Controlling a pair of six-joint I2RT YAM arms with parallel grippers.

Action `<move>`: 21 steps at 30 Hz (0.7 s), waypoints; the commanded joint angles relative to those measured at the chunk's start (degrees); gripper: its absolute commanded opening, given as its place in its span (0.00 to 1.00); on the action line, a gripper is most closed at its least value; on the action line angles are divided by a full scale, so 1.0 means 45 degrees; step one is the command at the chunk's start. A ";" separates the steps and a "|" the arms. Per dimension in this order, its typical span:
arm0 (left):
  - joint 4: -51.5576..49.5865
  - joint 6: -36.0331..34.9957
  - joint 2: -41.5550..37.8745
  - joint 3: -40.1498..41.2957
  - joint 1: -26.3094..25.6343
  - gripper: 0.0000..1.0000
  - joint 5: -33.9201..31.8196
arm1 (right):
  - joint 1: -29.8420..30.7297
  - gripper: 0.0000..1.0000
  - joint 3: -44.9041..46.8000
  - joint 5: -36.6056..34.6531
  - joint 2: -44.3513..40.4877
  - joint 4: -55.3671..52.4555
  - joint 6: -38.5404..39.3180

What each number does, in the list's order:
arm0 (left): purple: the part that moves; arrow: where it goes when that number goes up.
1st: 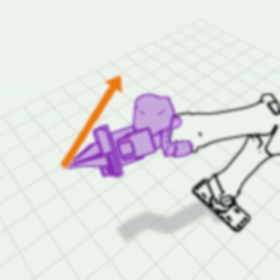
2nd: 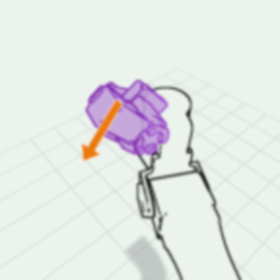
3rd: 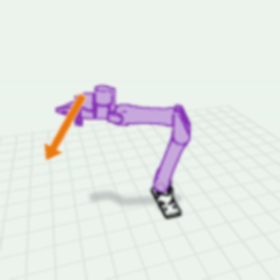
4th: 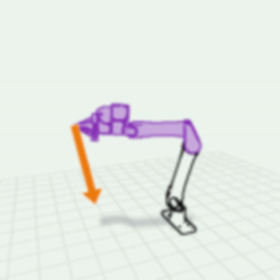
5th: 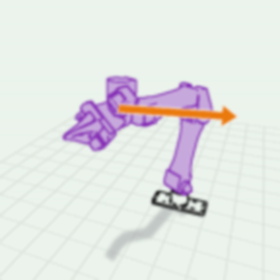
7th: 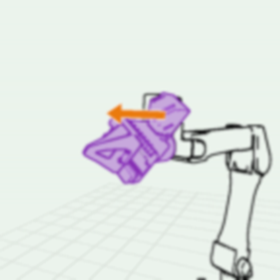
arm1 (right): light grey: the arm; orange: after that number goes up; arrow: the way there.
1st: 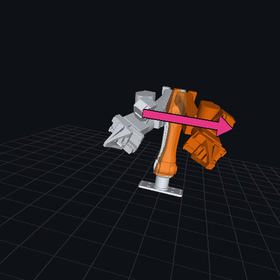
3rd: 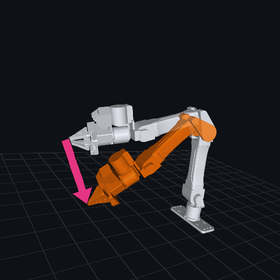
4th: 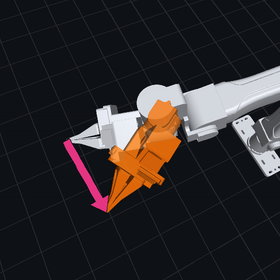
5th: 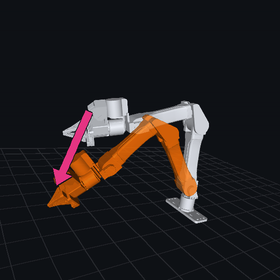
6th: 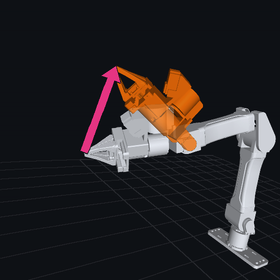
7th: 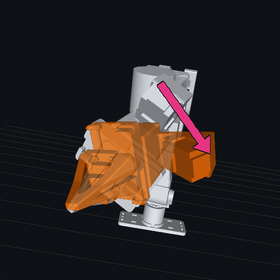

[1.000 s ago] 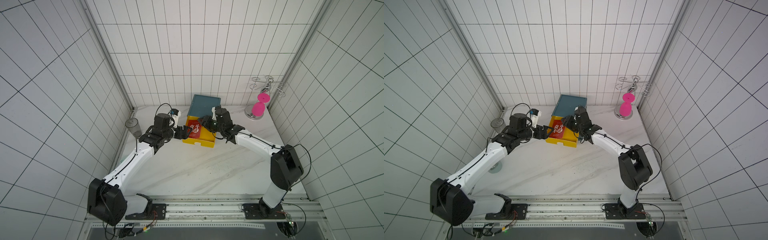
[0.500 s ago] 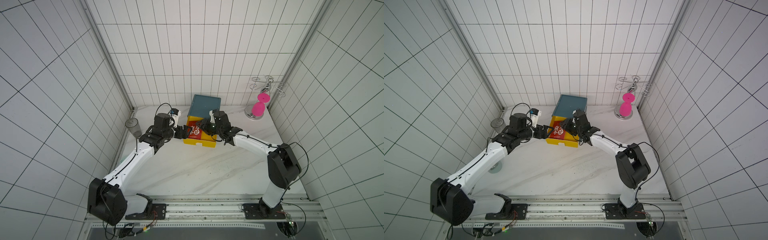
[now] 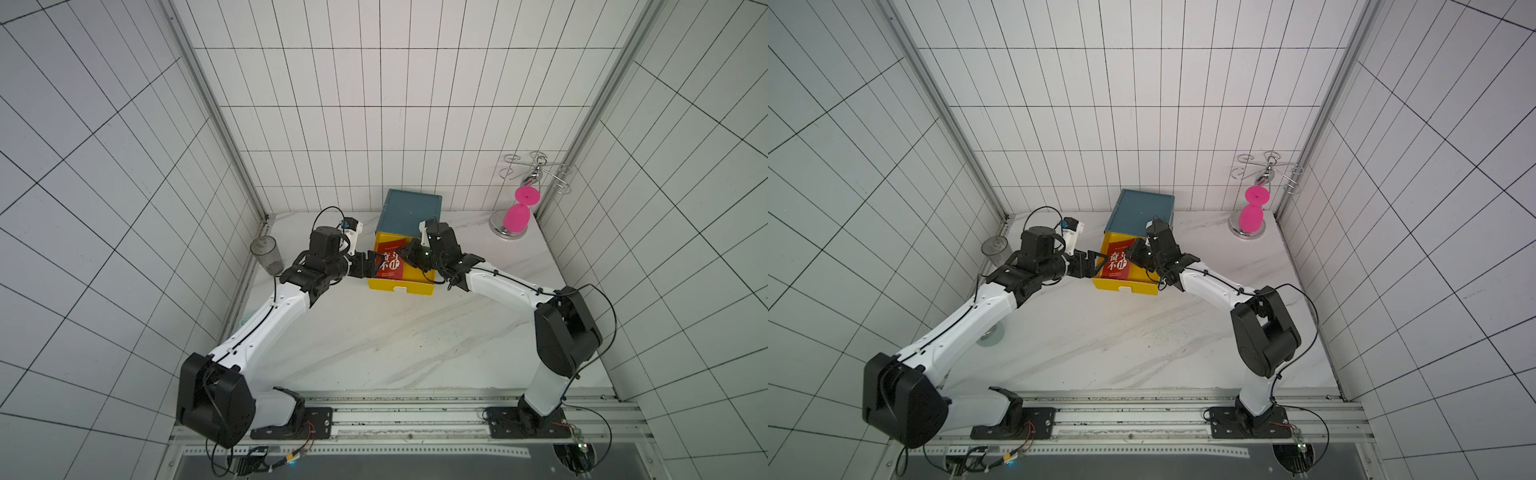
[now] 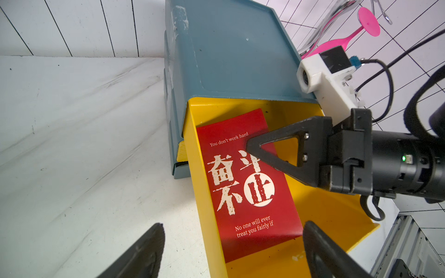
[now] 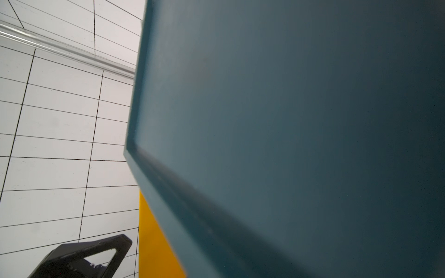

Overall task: Take the postcards out of the drawer
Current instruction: Pick up the postcard from the drawer.

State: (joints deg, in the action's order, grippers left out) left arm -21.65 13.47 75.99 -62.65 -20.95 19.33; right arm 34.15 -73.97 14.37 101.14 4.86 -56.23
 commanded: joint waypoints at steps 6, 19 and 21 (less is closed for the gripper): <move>-0.0034 -0.0316 -0.0143 -0.0607 0.0051 0.91 -0.0367 | -0.0130 0.00 -0.0404 -0.0489 -0.0906 -0.0980 0.0570; -0.0254 -0.0182 -0.0427 -0.0774 0.0611 0.91 -0.0371 | -0.0296 0.00 -0.1056 -0.0330 -0.1850 -0.1988 0.0997; -0.0407 -0.0210 -0.0641 -0.0804 0.0753 0.91 -0.0336 | -0.0361 0.00 -0.1099 -0.0183 -0.2285 -0.2215 0.1168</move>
State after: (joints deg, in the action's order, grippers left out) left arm -22.63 13.06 75.46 -64.12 -18.41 18.00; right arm 33.34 -75.72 13.45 95.20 -4.01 -52.95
